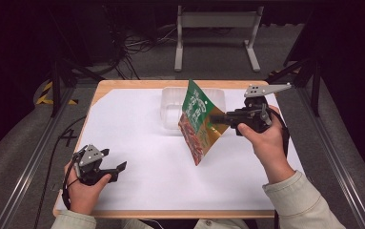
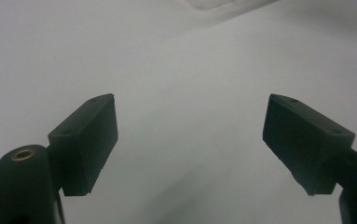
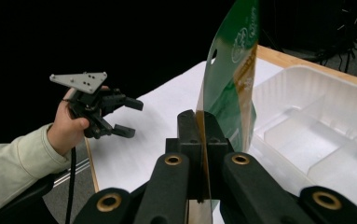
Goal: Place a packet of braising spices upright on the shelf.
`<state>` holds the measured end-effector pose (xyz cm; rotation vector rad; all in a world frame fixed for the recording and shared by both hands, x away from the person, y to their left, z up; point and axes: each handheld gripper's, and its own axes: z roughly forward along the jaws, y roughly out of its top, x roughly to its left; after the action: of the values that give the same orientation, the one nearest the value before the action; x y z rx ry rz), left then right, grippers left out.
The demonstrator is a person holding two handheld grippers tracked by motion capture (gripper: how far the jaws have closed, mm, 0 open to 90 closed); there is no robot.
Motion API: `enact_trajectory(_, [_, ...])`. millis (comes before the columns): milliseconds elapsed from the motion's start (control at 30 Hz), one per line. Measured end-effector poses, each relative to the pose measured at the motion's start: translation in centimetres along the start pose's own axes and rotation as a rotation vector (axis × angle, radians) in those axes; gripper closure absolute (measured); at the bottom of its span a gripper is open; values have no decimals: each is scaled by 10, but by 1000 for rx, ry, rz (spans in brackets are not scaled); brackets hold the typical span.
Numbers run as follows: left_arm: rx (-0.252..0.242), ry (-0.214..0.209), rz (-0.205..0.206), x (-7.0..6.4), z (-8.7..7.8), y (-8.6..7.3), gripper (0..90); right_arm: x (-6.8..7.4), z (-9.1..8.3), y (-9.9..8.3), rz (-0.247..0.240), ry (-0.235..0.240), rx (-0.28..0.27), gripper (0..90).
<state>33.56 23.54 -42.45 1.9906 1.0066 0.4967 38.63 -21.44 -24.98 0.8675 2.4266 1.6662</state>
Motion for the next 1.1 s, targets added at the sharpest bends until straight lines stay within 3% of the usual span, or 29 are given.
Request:
enact_trajectory(200, [1, 1, -5, 0, 0, -1, 187, -2, 1, 14, -19, -26, -4, 900])
enact_trajectory(567, [-4, 3, -12, 1, -1, -2, 184, -25, 0, 39, -11, -79, -19, 900])
enact_trajectory(1100, [4, 21, -27, 3, -6, -9, 183, -48, 10, 59, -52, -170, -2, 900])
